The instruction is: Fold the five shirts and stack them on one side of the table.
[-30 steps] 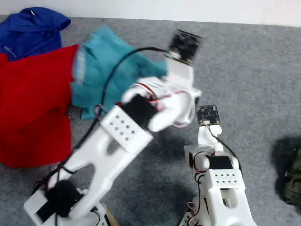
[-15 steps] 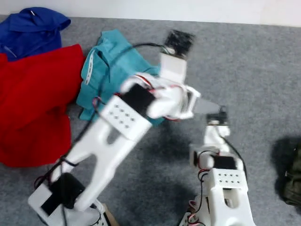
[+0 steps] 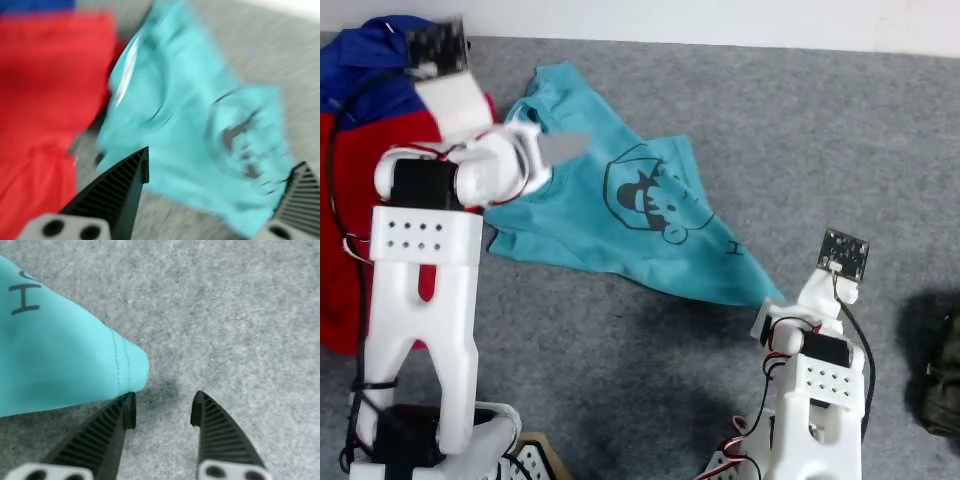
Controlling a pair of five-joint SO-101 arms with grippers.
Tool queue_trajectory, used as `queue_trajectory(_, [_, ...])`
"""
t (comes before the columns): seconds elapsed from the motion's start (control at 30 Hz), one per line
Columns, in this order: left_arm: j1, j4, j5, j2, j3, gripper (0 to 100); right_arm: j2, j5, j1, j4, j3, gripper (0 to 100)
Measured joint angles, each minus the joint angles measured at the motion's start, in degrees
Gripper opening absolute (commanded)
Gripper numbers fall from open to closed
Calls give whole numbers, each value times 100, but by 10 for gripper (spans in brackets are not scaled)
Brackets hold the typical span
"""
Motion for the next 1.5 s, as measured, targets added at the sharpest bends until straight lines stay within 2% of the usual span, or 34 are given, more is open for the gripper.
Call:
queue_trajectory(0.3, [-659, -1495, 0, 0, 2725, 362, 0, 0, -53, 0, 0, 187])
queue_trajectory(0.47, [-1029, -2110, 0, 0, 3604, 362, 0, 0, -132, -9, 0, 187])
queue_trajectory(0.63, [-1108, -3095, -53, 0, 4264, 362, 0, 0, -202, -9, 0, 187])
queue_trajectory(0.9, [-1108, -3376, -308, 800, 4167, 354, 0, 0, -229, -9, 0, 187])
queue_trajectory(1.23, [-1099, -3393, -343, 1662, 3569, 37, 0, 0, -229, -9, 0, 187])
queue_trajectory(1.3, [-1099, -3393, -343, 1829, 3393, 5, 0, 0, -229, -9, 0, 187])
queue_trajectory(1.5, [-1055, -3393, -334, 2497, 2708, 7, 0, 0, -237, -9, 0, 187])
